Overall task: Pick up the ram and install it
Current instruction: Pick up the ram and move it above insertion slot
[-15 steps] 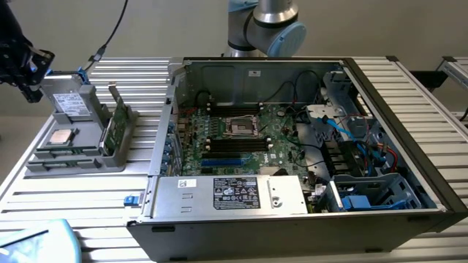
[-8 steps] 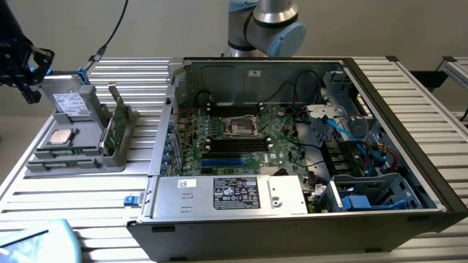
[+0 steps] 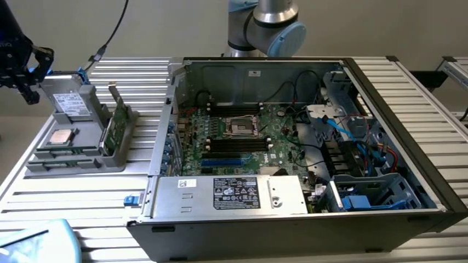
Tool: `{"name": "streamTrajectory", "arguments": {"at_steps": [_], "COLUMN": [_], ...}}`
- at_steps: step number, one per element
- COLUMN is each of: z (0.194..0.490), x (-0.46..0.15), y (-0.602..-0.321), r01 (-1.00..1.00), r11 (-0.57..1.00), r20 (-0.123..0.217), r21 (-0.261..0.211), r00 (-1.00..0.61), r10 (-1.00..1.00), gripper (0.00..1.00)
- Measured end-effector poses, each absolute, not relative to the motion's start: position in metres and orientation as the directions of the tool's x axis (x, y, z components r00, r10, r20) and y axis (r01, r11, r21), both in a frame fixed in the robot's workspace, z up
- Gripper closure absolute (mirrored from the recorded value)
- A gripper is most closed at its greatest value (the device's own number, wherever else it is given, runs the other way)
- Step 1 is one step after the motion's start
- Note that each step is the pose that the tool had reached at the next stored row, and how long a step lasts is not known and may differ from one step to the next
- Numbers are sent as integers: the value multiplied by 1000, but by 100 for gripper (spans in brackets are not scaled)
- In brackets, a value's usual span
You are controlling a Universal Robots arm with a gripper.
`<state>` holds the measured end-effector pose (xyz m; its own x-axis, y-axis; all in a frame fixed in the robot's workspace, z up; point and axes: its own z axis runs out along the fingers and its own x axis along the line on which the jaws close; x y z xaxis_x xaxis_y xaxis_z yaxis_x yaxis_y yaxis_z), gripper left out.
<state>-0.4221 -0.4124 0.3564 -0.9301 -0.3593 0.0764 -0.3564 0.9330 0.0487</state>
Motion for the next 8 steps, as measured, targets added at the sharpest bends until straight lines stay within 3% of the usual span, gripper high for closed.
{"name": "streamTrajectory", "arguments": {"at_steps": [8], "z": [356], "x": [-422], "y": [-412], "r01": [-484], "r11": [873], "r20": [68], "r21": [66], "r00": [-870], "r10": [-488], "gripper": [89]}}
